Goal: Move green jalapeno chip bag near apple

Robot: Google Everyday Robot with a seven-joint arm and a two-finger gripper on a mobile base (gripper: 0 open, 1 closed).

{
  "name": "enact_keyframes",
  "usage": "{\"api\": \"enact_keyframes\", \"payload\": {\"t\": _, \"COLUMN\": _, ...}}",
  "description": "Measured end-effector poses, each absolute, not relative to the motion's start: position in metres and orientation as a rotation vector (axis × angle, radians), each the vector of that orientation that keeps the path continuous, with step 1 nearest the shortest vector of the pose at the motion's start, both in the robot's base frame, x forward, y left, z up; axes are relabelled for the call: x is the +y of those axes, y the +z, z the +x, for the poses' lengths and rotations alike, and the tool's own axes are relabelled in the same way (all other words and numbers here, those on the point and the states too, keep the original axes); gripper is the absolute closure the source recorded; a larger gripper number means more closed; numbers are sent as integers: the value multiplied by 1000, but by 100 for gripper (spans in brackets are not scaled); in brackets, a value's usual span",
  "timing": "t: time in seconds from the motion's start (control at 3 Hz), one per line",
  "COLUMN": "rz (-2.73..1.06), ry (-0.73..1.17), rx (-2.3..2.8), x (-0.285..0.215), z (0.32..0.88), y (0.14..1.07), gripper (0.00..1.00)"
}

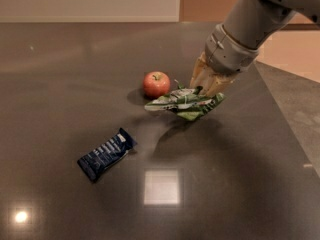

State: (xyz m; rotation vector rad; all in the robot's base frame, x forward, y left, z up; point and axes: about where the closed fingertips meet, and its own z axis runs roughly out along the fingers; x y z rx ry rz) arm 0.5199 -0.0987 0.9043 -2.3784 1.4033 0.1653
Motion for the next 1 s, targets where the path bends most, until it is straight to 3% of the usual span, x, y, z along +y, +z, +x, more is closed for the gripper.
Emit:
{"api": "enact_keyframes", "payload": {"t": 0.67, "rz": -2420, "ry": 142, "rx": 1367, "x": -99, "z": 537, "y": 898, "gripper": 13}}
{"api": "enact_keyframes", "payload": {"t": 1.0, "rz": -2419, "ry": 139, "rx": 1364, "x": -97, "z": 538, "y": 898, "gripper": 0}}
